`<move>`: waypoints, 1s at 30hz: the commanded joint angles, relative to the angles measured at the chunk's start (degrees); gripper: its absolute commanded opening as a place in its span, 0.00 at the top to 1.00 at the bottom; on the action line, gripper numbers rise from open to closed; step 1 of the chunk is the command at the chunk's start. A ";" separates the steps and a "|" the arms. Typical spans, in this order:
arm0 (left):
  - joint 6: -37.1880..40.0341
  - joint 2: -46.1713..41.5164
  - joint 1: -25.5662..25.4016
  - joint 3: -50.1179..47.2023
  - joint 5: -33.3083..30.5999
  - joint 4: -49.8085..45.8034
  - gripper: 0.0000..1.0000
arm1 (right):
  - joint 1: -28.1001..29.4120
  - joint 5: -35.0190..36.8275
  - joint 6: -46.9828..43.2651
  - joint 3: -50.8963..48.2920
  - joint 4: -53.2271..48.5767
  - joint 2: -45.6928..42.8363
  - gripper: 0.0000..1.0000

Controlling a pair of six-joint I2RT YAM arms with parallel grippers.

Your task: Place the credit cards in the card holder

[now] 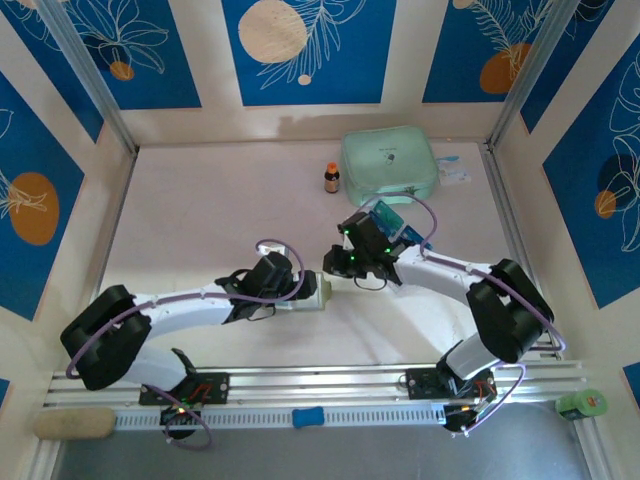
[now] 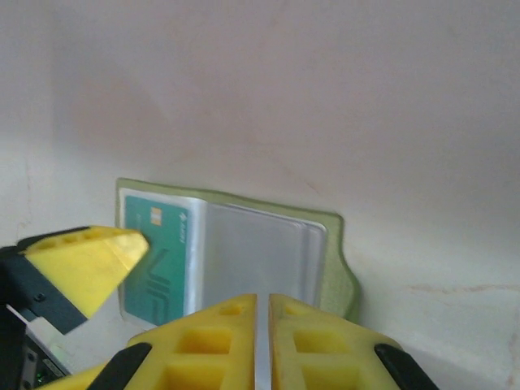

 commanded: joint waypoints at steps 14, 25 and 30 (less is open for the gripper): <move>2.13 -1.71 -0.38 -1.00 -1.32 0.07 0.00 | 1.81 -6.55 -0.56 7.09 1.02 14.23 0.98; 6.14 -0.84 -0.38 0.96 -3.14 -4.98 0.00 | 1.99 -5.79 -0.36 5.11 1.61 16.01 0.99; 6.89 0.75 -0.38 -0.15 -3.52 -3.95 0.00 | 2.16 -6.10 -0.06 5.07 1.98 16.64 0.99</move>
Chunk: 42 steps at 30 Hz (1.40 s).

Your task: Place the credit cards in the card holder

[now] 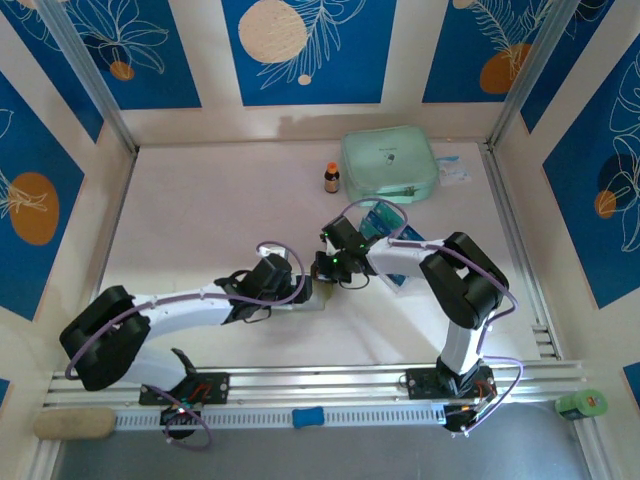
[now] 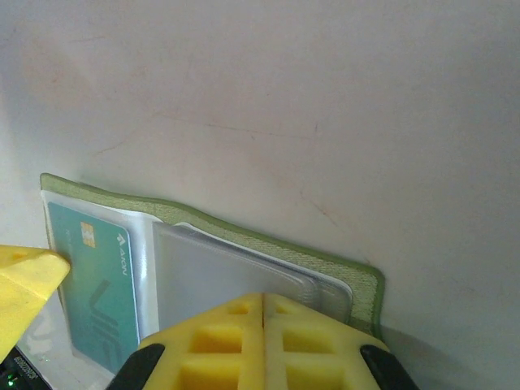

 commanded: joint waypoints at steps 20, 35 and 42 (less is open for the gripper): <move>3.17 3.61 -0.36 -2.80 -2.73 1.50 0.03 | 1.39 -3.64 2.64 0.39 3.05 3.26 1.00; 3.31 4.93 -0.37 -3.78 -1.59 3.72 0.25 | 0.78 -2.33 2.13 0.62 1.08 -2.60 0.90; 3.26 4.70 -0.37 -4.13 -1.49 4.23 0.26 | 0.60 -0.57 2.31 -0.75 0.44 -4.49 0.74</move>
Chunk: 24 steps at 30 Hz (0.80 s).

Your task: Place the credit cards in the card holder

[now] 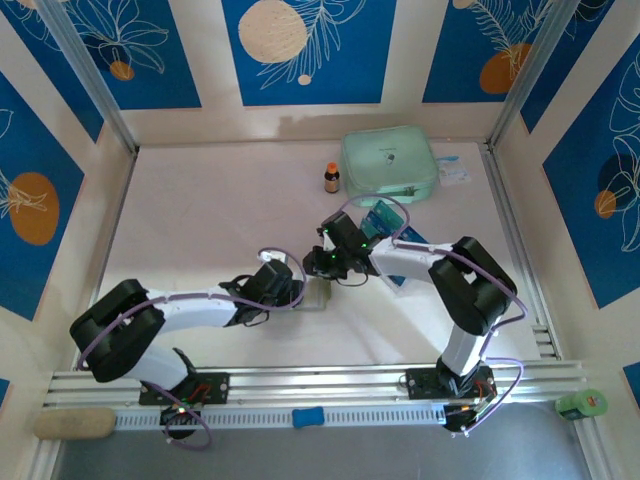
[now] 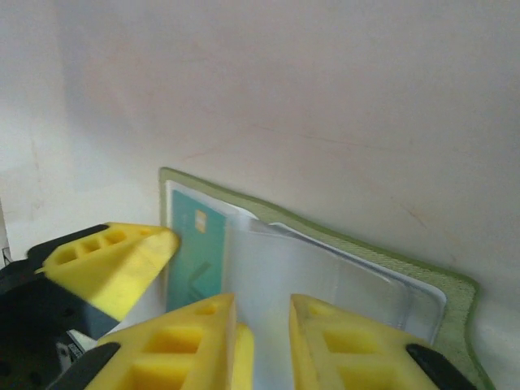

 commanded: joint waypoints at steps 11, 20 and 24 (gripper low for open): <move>-0.29 0.84 -0.37 -1.41 1.66 -0.28 0.28 | 0.12 -0.24 1.71 -1.40 0.34 3.96 0.68; -0.26 0.27 -0.36 -1.41 1.64 -0.25 0.28 | 0.12 -3.27 2.52 -0.92 2.35 6.87 0.68; -0.26 -0.10 -0.36 -1.41 1.56 -0.27 0.28 | -0.11 -4.84 3.20 -1.28 3.65 6.52 0.68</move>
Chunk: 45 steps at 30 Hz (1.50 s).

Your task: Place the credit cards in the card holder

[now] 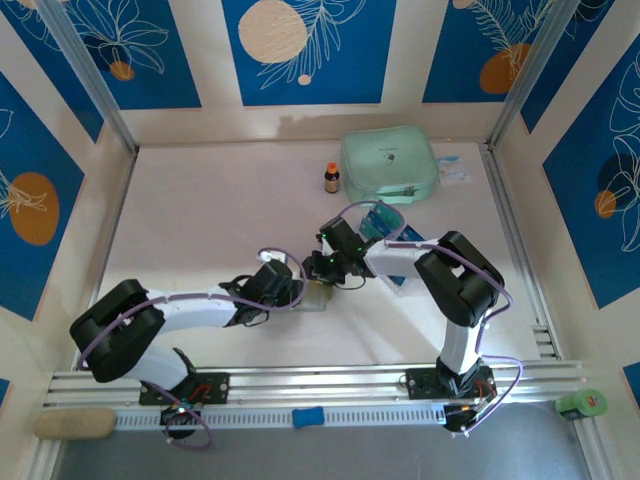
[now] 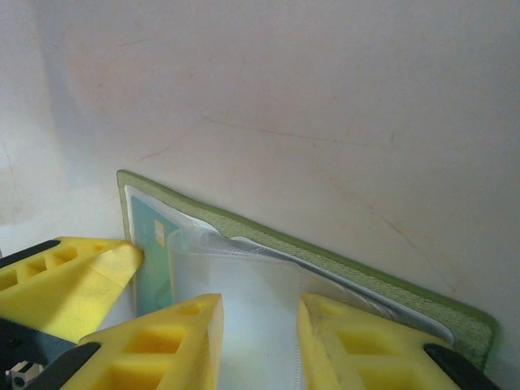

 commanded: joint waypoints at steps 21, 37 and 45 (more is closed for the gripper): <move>-0.07 -6.12 -0.28 -1.21 -0.89 -2.87 0.19 | -0.95 -7.26 5.26 -1.44 5.00 -2.77 0.68; 0.39 -3.49 -0.23 0.15 0.54 -2.13 0.19 | -1.58 2.41 -3.31 0.16 -7.82 -4.62 0.82; 0.52 -2.28 -0.20 0.10 0.72 -1.82 0.18 | -0.90 1.55 -3.84 1.56 -7.02 0.29 0.97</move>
